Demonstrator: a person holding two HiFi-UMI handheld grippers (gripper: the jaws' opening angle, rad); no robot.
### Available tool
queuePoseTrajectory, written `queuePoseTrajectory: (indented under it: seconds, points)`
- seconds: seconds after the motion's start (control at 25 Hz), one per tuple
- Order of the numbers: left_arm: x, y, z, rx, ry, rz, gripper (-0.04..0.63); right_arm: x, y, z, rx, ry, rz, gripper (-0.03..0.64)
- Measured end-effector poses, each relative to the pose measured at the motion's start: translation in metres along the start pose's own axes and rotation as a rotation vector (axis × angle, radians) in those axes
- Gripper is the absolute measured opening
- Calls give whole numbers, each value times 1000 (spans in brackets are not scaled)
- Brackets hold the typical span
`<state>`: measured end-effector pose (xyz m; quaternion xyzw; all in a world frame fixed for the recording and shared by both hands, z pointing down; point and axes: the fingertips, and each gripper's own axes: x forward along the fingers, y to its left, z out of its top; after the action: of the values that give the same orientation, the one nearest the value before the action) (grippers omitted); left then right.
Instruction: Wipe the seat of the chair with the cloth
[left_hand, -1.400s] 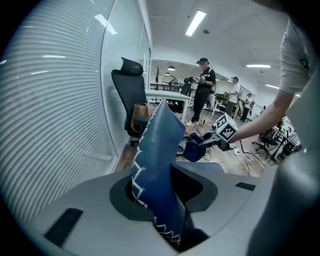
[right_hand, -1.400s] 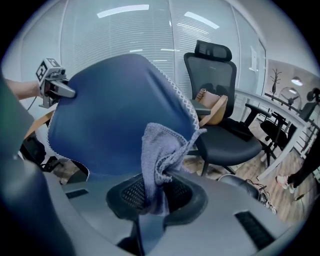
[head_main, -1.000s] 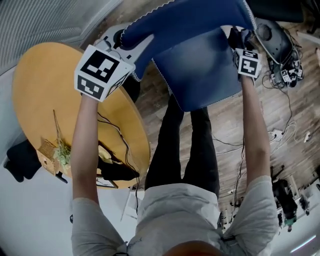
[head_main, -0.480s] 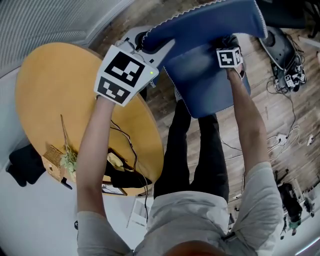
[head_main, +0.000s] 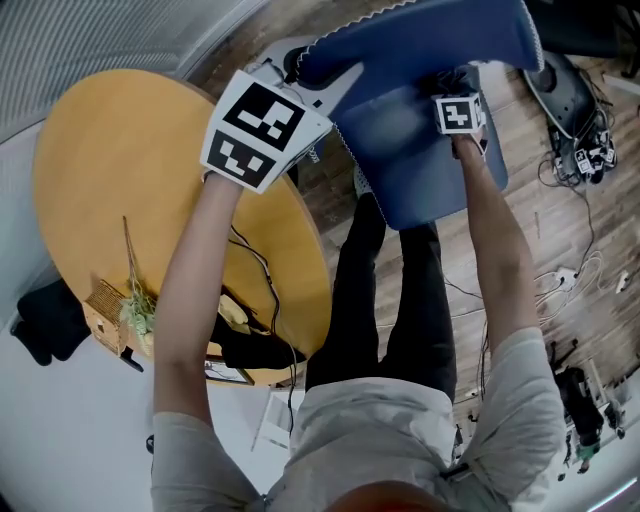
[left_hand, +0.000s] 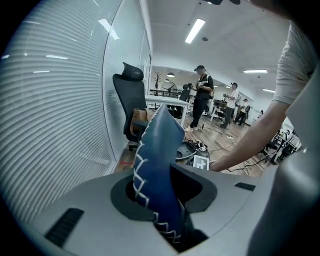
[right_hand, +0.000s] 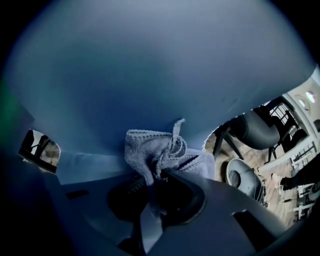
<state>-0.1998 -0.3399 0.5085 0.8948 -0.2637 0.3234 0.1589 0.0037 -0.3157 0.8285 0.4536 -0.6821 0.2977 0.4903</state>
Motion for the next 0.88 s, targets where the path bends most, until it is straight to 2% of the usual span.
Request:
queuePoseTrajectory:
  seconds: [0.16, 0.36, 0.6, 0.88]
  points:
    - [-2, 2, -1, 2, -2, 20, 117, 0, 47, -1, 51, -34, 120, 55]
    - [-2, 2, -1, -2, -2, 32, 117, -3, 77, 0, 68, -115, 125, 55]
    - [-3, 4, -2, -6, -1, 49, 118, -7, 88, -1, 58, -105, 151, 54]
    - [-4, 4, -3, -7, 4, 59, 121, -13, 129, -2, -7, -129, 194, 54]
